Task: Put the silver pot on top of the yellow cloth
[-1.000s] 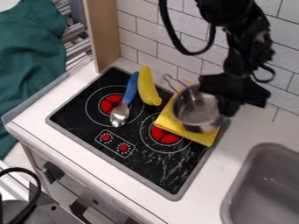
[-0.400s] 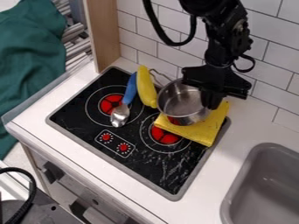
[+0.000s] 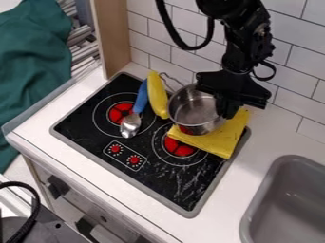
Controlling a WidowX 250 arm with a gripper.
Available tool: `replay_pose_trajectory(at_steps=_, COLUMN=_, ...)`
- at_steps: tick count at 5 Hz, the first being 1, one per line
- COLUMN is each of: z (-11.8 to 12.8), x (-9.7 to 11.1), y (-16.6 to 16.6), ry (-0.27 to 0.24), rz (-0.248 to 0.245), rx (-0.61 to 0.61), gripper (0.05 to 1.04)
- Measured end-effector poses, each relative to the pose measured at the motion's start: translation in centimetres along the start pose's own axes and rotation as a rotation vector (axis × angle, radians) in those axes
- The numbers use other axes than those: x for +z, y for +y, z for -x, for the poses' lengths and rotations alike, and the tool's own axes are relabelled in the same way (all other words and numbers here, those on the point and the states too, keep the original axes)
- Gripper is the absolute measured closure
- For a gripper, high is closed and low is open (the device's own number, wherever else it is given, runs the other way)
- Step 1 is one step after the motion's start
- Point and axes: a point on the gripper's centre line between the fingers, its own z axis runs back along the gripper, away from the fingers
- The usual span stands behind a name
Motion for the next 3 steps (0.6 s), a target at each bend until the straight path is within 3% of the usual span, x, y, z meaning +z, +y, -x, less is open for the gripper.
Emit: replay_pose_trajectory(at_steps=3, z=0.37, x=0.03, y=-1.19, ry=-0.009, rz=-0.033, rx=-0.030, gripper=1.029)
